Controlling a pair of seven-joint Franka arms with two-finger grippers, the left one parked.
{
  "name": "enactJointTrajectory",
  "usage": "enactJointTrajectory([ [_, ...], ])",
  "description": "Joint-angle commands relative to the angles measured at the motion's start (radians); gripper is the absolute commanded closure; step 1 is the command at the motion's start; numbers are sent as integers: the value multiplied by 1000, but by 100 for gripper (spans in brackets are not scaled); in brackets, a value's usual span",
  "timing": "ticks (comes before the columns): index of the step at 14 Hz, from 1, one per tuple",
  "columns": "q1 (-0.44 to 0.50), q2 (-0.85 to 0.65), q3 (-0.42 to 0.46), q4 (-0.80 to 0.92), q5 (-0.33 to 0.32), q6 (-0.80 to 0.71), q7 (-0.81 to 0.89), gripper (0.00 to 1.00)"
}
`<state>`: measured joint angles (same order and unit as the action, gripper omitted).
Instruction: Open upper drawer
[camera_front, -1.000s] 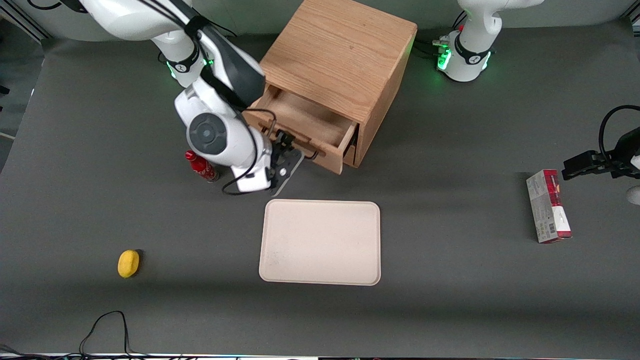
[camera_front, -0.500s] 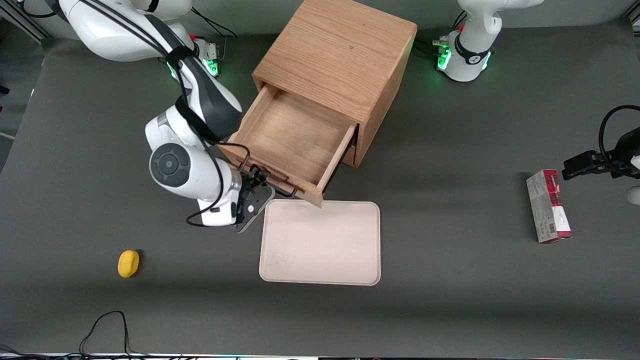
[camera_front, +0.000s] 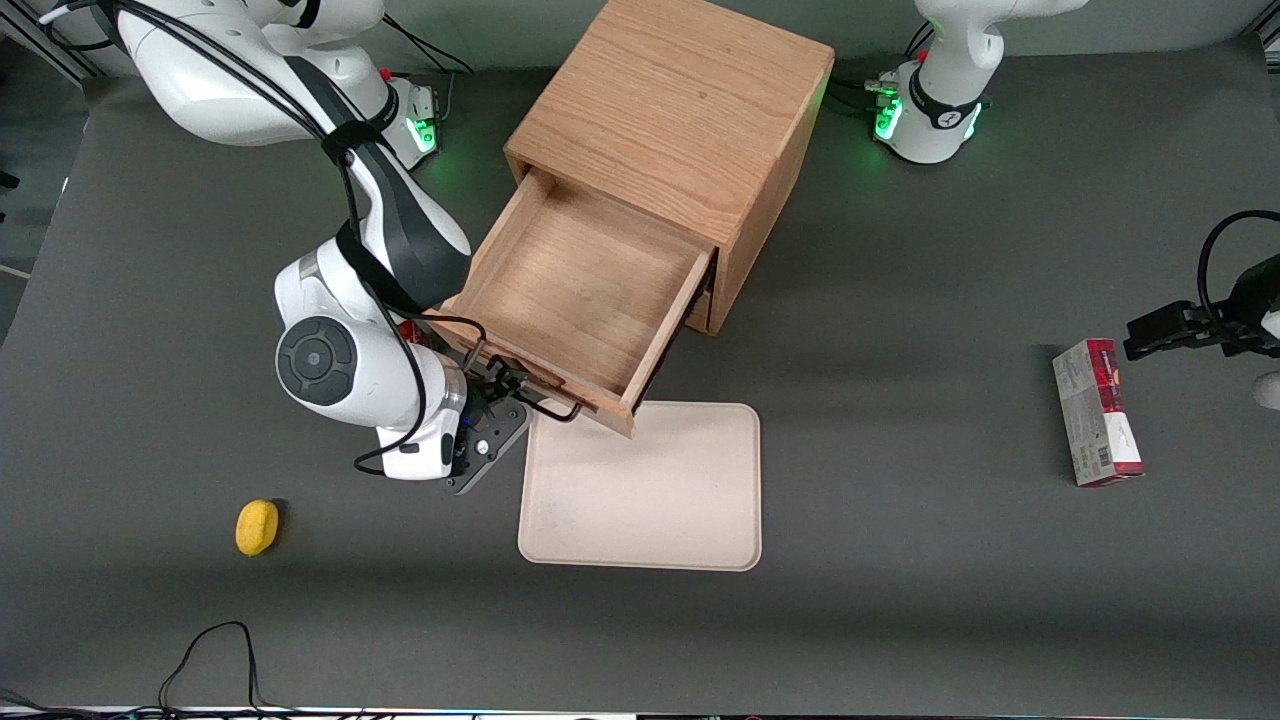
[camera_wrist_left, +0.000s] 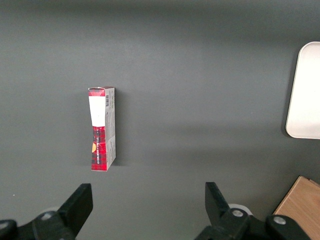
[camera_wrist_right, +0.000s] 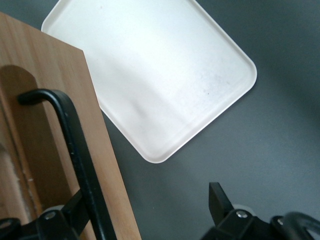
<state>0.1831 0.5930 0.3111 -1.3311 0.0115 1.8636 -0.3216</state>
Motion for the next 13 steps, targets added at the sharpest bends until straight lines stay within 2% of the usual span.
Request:
enactJointTrajectory([
  [1,10,-39,-3,53,-27,-35,4,0],
  [3,9,-62,-3,96,-68,-49,4,0],
  [5,7,-94,-4,113,-71,-102,7,0],
  [8,1,-195,-88,101,-62,-112,88,0],
  [10,-1,-312,-139,-15,-59,-178,95,0],
  [13,-1,-511,-205,-270,-53,-149,365,0],
])
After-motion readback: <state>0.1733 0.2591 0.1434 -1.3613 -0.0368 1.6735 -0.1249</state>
